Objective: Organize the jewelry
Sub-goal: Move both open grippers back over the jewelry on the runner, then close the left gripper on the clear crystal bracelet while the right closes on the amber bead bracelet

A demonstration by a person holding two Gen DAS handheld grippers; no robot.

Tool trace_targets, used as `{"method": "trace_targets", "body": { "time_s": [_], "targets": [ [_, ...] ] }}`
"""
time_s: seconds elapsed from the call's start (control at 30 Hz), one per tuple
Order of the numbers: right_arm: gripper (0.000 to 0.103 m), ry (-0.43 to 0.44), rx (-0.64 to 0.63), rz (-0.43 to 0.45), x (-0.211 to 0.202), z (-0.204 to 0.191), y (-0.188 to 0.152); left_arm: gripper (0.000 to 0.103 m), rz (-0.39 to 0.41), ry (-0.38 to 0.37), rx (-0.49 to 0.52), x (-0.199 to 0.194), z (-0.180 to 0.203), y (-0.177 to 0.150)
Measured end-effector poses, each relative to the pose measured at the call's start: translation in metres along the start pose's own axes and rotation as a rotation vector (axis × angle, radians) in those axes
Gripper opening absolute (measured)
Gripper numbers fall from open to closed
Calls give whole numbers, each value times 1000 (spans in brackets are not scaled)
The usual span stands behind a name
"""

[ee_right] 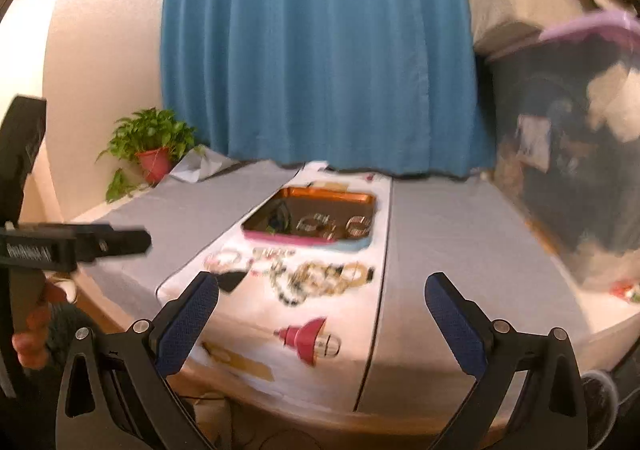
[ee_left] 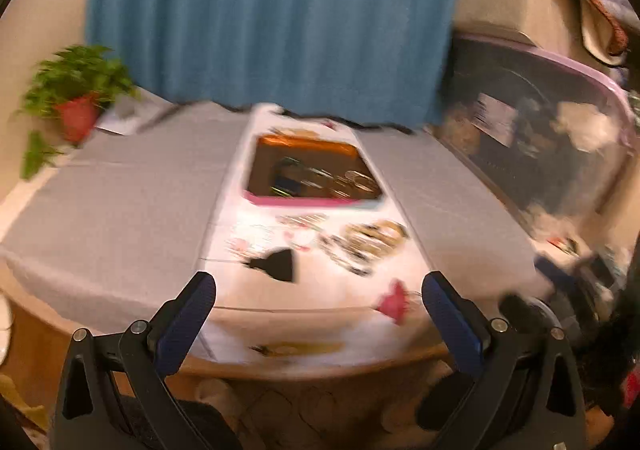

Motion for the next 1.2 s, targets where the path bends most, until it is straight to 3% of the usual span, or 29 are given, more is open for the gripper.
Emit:
{"method": "trace_targets", "body": {
  "time_s": [0.07,0.1,0.13,0.2,0.33,0.37,0.4,0.53,0.6,0.67,0.7,0.77,0.8,0.87,1.07,1.2],
  "targets": [
    [95,59,41,-58,16,5,-19,102,-4,17,-5,7,-9,-3],
    [83,55,38,-85,24,9,-24,102,-13,7,-9,12,-12,-4],
    [78,42,32,-96,29,12,-26,102,-21,-6,-3,16,-13,-6],
    [78,10,48,-89,37,22,-21,102,-33,-5,17,28,-16,-8],
    [75,64,98,-111,59,23,-21,102,-38,-13,34,50,-24,-13],
    [54,91,105,-131,65,20,-23,102,-34,-10,39,55,-27,-14],
    [46,102,106,-147,69,19,-24,102,-25,-7,39,60,-32,-15],
    [44,79,120,-191,90,22,-33,98,9,-47,7,80,-52,-14],
    [44,82,151,-199,101,26,-32,90,-12,-48,10,97,-62,-10],
    [44,69,162,-219,121,31,-30,68,-21,-54,21,111,-69,-3],
    [44,63,151,-222,127,31,-29,63,-17,-60,37,121,-73,1],
    [42,39,94,-228,149,33,-25,43,-10,-52,82,137,-77,4],
    [39,37,78,-232,156,35,-24,37,-33,-44,105,153,-80,3],
    [24,36,45,-261,179,38,-24,24,-80,-88,63,173,-82,2],
    [19,40,68,-334,217,44,-33,25,-88,-110,34,190,-76,6],
    [19,33,-6,-365,225,32,-41,34,-88,-27,126,187,-76,3]
  ]
}}
Point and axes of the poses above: each gripper's, at about its wrist camera, not at the fingertips, and x roughly the way its jaws point, z to its right, y to its top, the point moved 8 cm from there along x, roughly the way its jaws point, and after that the axes turned 2 degrees about z, right-handed, at the moved point
